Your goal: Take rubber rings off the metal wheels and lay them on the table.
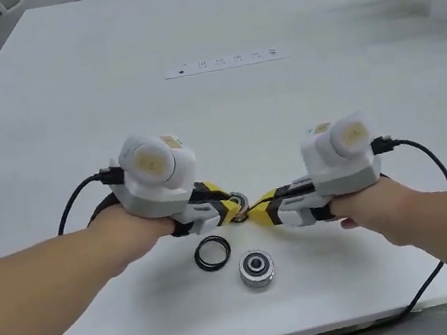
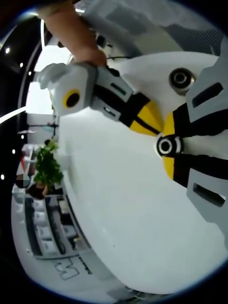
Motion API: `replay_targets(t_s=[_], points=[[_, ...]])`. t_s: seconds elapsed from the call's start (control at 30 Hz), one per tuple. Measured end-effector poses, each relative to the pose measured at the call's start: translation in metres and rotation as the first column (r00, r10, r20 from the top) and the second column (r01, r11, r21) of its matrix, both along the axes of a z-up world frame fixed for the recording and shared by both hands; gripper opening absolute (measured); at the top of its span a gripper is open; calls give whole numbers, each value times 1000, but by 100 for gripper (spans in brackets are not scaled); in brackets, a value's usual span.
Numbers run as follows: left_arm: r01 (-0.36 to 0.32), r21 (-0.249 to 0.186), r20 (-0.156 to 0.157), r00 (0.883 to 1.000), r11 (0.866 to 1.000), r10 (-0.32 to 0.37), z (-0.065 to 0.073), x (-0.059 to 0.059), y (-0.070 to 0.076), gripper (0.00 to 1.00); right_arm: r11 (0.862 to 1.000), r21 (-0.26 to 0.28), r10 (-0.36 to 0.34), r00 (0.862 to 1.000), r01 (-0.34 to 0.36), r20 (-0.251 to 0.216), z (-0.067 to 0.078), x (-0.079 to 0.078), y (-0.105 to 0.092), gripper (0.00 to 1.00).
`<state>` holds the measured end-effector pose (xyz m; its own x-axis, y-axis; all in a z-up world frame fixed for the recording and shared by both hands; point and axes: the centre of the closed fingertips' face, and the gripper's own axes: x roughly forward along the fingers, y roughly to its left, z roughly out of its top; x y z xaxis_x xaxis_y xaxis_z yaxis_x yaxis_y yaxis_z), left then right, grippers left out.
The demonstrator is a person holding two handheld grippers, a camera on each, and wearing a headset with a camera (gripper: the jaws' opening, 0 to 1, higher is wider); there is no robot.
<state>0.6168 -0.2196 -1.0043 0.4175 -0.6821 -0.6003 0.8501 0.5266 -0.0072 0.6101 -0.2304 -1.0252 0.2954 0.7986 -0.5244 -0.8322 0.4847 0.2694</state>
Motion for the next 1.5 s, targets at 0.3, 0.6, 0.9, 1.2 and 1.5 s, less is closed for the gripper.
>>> replay_targets(t_s=[0.3,0.6,0.9,1.2,1.5], points=[[-4,19,8,1000,1000,3,-1,-3,0,13,996,50,-64,996,68,-64,2,2,-5,0],[-8,33,6,1000,999,8,-1,-4,-1,13,985,122,-109,988,123,-110,11,3,-7,0],[-14,47,13,1000,999,13,-2,-4,-2,12,978,154,-121,982,144,-146,18,-4,-3,0],[-18,56,19,1000,998,17,-3,-4,-2,12,972,183,-114,978,145,-173,23,-7,1,0],[-13,59,19,1000,998,12,-3,-5,-3,12,971,204,-89,979,127,-185,28,-13,8,0]])
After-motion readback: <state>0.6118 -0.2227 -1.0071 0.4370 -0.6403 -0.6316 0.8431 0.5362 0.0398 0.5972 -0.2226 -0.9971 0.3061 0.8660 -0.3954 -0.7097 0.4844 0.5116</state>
